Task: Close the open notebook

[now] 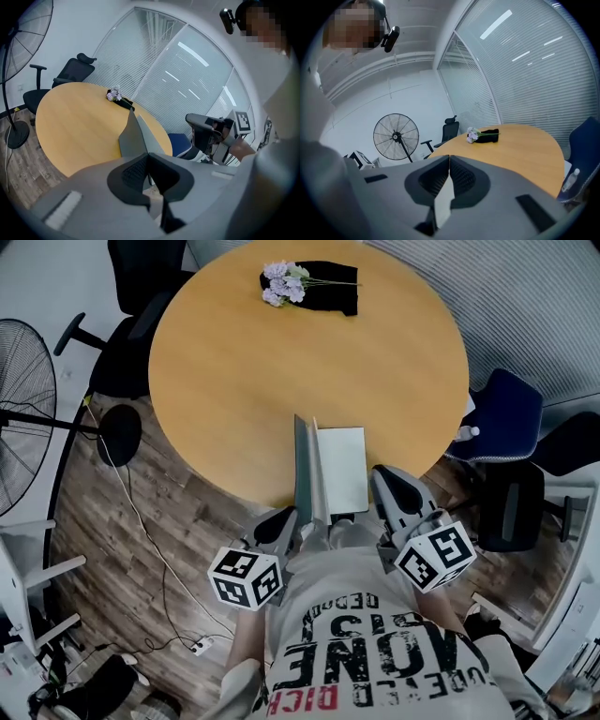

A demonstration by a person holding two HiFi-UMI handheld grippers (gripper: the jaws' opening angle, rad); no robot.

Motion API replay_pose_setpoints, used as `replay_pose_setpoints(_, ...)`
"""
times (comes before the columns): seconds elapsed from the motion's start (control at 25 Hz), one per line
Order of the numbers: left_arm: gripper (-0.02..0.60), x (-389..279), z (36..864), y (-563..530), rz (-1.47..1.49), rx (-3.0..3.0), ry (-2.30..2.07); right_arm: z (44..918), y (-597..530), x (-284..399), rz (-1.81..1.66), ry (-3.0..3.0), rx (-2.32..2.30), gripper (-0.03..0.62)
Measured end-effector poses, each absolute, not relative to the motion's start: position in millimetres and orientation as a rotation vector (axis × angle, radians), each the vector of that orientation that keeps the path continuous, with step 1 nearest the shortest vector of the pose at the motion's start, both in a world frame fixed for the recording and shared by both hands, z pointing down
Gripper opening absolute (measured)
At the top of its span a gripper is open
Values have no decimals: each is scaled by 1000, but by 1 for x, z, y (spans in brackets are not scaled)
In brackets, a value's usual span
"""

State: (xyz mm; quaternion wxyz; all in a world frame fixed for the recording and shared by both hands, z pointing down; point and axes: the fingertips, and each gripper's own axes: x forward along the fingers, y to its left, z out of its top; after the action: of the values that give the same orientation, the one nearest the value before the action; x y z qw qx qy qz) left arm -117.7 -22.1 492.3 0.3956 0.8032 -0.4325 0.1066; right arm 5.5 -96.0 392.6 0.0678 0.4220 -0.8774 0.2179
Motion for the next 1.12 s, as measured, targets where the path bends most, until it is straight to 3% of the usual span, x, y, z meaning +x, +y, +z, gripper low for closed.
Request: replay_pose_setpoints(1.12,18,-85,488,-24,294,2040,-1157,385,-81,57,664,-2653,1308,12)
